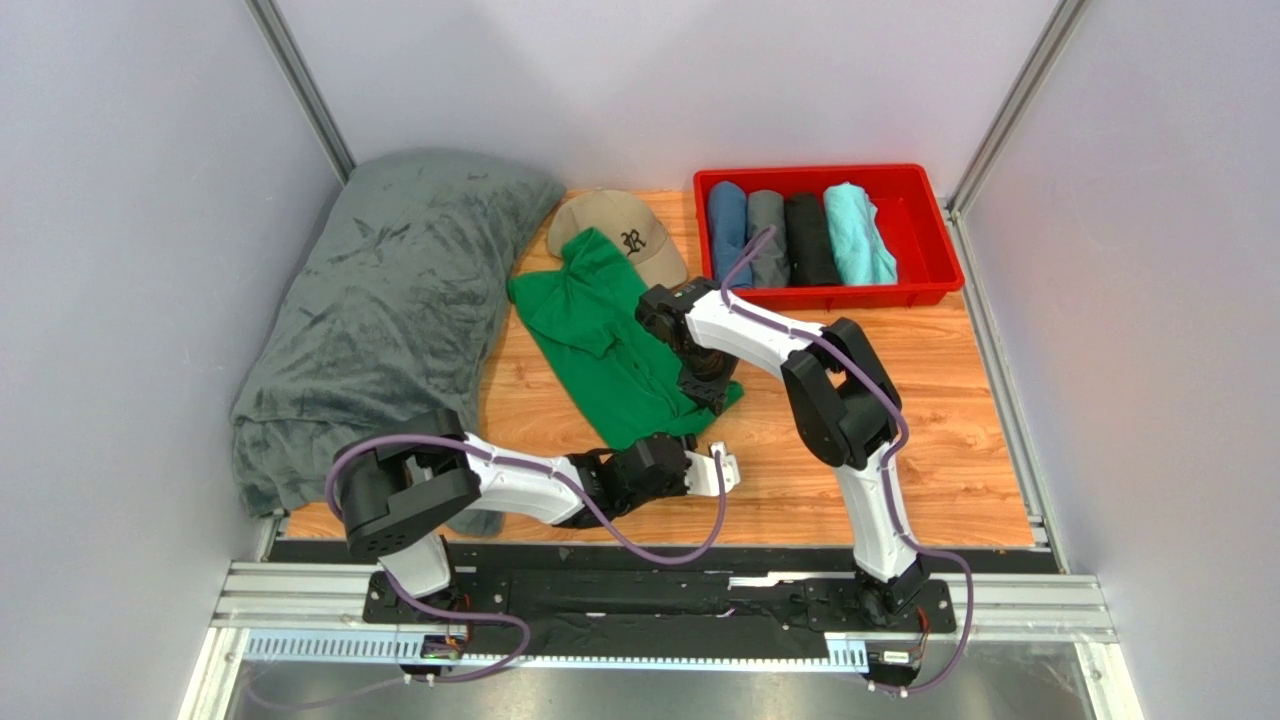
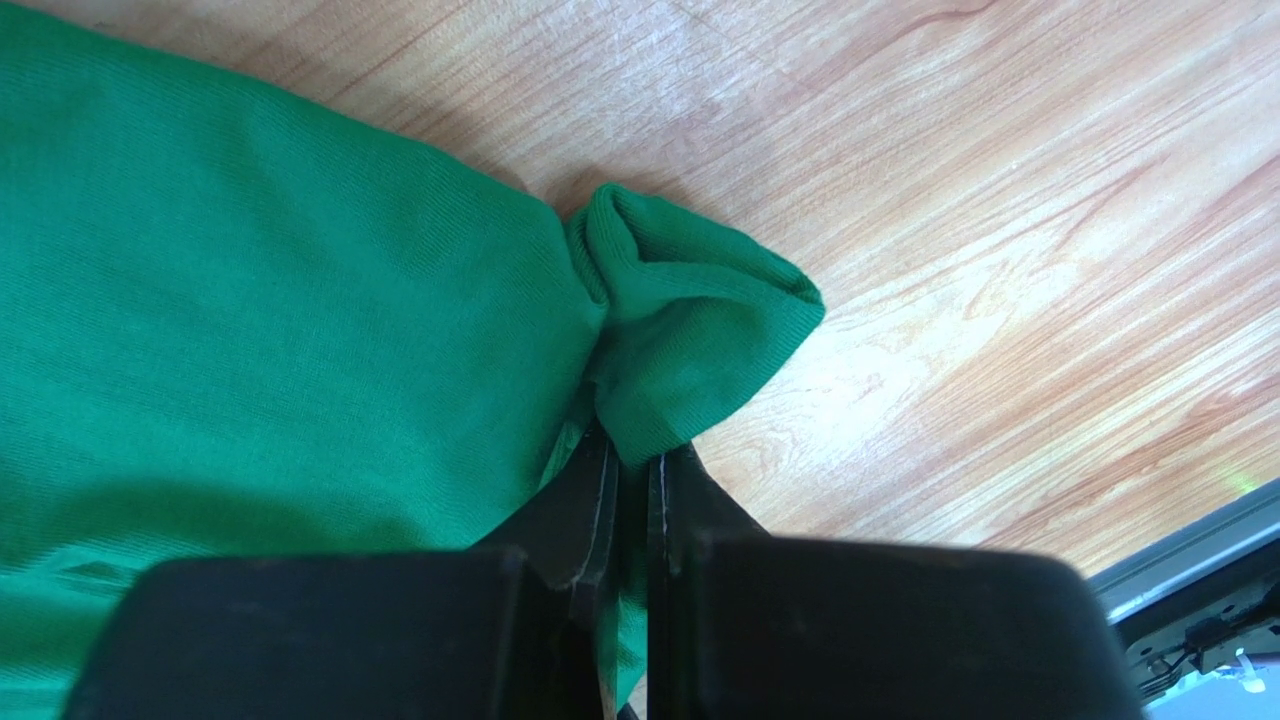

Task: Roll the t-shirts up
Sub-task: Roll the T-shirt to the center of the board.

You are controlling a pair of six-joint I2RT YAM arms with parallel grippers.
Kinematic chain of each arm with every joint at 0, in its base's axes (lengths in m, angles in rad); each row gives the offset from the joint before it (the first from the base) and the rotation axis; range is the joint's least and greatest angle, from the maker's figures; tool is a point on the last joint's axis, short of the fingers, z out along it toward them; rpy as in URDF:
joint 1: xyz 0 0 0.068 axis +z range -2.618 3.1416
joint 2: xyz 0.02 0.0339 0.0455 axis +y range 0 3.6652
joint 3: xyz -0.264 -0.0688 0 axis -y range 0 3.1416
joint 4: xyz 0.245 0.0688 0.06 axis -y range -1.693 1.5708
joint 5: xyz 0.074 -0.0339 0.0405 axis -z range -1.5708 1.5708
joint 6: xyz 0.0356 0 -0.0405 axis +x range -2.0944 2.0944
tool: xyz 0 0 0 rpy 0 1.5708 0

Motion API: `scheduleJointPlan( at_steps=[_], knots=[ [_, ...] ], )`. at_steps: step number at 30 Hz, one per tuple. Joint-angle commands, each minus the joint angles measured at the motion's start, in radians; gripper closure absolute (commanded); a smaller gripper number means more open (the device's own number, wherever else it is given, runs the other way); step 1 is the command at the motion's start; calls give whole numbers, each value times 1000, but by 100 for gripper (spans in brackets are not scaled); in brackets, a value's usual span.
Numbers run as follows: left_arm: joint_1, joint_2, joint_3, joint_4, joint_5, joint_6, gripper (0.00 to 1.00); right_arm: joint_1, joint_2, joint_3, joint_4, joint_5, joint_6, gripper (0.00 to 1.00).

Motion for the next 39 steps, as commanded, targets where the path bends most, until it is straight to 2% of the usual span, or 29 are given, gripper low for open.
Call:
scheduleJointPlan(
  at_steps=[1, 3, 4, 5, 8, 9, 11, 12, 15, 20, 27, 32, 39],
  knots=[
    [-3, 27, 14, 11, -38, -8, 69, -12, 35, -36, 79, -7, -5, 100],
    [-1, 10, 6, 2, -20, -31, 82, -12, 5, -53, 96, -3, -9, 100],
    [0, -10, 6, -3, -12, -42, 96, -13, -9, -72, 119, -2, -10, 100],
    [12, -22, 8, -21, 15, -68, 100, -13, -32, -82, 130, -1, -12, 100],
    [51, -73, 27, -97, 130, -157, 100, -13, -81, -141, 200, 2, -21, 83],
    [83, -87, 34, -118, 161, -178, 100, -12, -130, -163, 226, 2, -27, 71],
    [121, -130, 21, -135, 263, -224, 100, -12, -178, -221, 304, 11, -30, 61],
    [153, -153, 15, -132, 287, -237, 100, -12, -220, -237, 329, 22, -33, 53],
    [208, -183, -2, -142, 406, -296, 100, -13, -276, -287, 398, 51, -38, 42],
    [319, -187, -22, -133, 564, -375, 100, -13, -414, -388, 544, 85, -32, 38],
    [413, -145, -34, -116, 696, -432, 100, -1, -606, -631, 835, 116, -4, 37],
    [468, -104, -17, -128, 750, -524, 100, 62, -647, -660, 774, 198, 40, 38],
    [532, -59, -5, -138, 781, -554, 100, 137, -666, -764, 855, 225, 113, 40]
  ],
)
